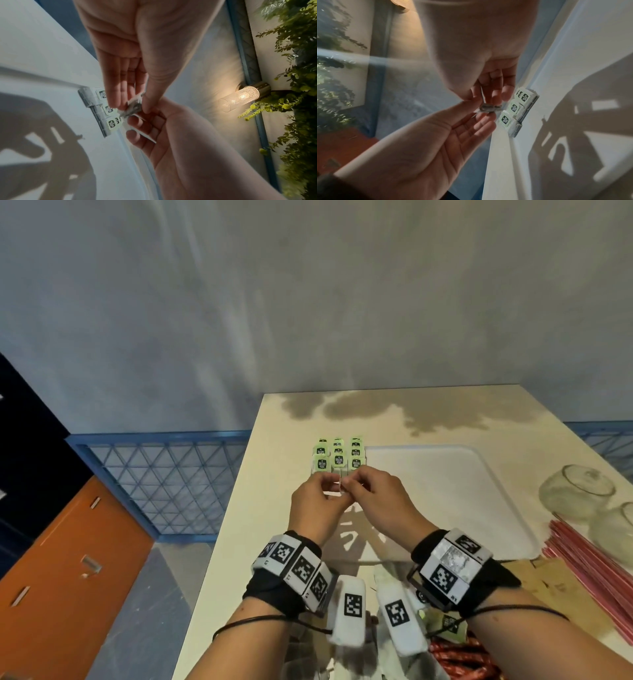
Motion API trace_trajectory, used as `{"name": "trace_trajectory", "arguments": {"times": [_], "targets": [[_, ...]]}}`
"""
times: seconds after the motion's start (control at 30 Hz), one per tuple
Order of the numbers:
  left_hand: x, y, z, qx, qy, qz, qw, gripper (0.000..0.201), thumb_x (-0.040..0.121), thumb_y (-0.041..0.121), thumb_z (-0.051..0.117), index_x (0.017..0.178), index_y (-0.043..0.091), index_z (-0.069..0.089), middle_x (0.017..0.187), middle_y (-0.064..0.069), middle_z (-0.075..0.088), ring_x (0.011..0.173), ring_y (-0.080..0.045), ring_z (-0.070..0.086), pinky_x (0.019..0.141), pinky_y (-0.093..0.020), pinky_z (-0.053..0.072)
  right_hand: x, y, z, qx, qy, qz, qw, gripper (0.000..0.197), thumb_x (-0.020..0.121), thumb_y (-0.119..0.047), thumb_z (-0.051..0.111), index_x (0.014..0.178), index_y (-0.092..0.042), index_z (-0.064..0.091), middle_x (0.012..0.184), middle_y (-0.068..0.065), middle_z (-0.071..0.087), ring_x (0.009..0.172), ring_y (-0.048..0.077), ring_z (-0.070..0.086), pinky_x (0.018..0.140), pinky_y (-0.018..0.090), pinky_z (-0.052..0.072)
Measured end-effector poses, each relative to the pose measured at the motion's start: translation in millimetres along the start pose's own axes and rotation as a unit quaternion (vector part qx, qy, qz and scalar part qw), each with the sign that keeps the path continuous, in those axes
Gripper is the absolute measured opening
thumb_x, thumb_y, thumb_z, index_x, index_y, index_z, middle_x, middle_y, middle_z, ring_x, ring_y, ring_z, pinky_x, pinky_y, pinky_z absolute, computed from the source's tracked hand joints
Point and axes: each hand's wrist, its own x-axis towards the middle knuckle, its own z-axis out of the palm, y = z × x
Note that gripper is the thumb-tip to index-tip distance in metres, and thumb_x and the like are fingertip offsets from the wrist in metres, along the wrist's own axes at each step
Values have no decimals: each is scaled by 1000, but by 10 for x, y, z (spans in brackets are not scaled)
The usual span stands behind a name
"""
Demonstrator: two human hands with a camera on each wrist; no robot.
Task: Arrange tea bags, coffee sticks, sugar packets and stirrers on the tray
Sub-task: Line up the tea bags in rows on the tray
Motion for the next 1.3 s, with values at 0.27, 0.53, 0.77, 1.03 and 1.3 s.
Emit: {"name": "trace_trajectory", "arguments": {"times": [0.27,0.53,0.77,1.03,1.3], "targets": [[202,-197,-81,-38,-27,-73,996,5,89,13,68,90,12,73,85,-9,75,79,-22,72,72,-38,61,152,271,-27,62,-24,67,996,16,90,-23,69,104,-15,66,96,-1,69,73,17,65,67,27,51],[627,-320,-294,181,-37,-1,983,24,76,25,82,98,24,72,93,9,71,86,-10,67,82,-29,53,579,543,6,3,-76,124,989,14,88,-12,70,75,-7,68,69,6,67,63,15,60,65,30,50],[1032,-303,-347,261,-76,38,962,33,75,22,82,106,28,70,105,1,63,83,-16,59,85,-37,53,936,487,116,-82,-44,110,990,20,91,-16,66,71,-16,61,75,-6,61,82,14,58,75,26,44],[1157,-370,-134,378,-84,39,921,33,81,24,73,112,33,65,115,-2,58,105,-22,59,87,-38,52,1088,480,225,-82,1,123,989,17,86,-19,73,86,-15,56,81,-5,57,83,15,54,71,25,38],[1148,-280,-147,405,-113,11,907,33,82,26,72,114,29,65,116,2,66,105,-19,62,88,-33,51,1030,508,250,-92,17,113,989,31,78,-23,80,96,-13,56,88,4,62,84,20,59,68,27,43]]}}
